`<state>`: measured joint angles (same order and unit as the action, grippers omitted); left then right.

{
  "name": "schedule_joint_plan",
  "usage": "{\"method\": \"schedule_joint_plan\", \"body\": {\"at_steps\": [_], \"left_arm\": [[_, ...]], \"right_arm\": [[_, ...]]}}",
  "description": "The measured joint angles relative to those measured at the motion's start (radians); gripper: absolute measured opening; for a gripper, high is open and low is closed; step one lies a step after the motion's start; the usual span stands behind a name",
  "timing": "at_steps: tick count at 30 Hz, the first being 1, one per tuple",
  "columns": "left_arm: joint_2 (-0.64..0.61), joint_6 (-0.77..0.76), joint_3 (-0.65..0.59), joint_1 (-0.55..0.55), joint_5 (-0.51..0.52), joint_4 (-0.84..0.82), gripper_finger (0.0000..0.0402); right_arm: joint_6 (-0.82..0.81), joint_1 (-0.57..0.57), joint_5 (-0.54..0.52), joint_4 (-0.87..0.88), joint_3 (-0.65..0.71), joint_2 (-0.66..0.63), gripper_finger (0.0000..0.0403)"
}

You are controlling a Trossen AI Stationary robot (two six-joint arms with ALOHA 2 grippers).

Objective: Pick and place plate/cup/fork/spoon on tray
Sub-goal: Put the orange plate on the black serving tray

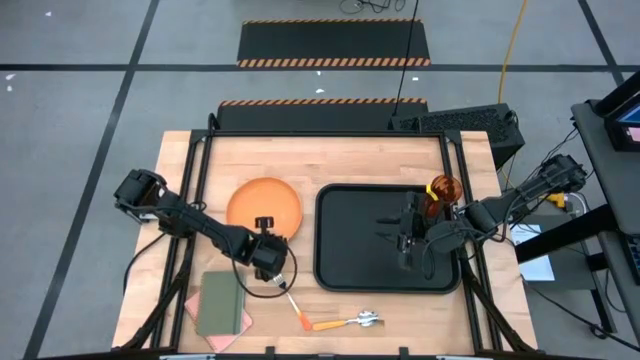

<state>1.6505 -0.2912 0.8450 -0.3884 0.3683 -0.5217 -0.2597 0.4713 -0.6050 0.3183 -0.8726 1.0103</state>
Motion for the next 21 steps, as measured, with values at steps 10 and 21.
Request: {"method": "schedule_joint_plan", "body": {"at_steps": [10, 21], "left_arm": [[0.002, 0.155, 0.226, 0.037, -0.041, -0.320, 0.0007], [0.002, 0.279, 0.585, 0.061, 0.074, -0.593, 0.0007]], "right_arm": [[0.015, 0.003, 0.000, 0.001, -0.005, -0.016, 0.0130], [0.019, 0.070, -0.040, 0.070, -0.051, -0.020, 0.0130]]}}
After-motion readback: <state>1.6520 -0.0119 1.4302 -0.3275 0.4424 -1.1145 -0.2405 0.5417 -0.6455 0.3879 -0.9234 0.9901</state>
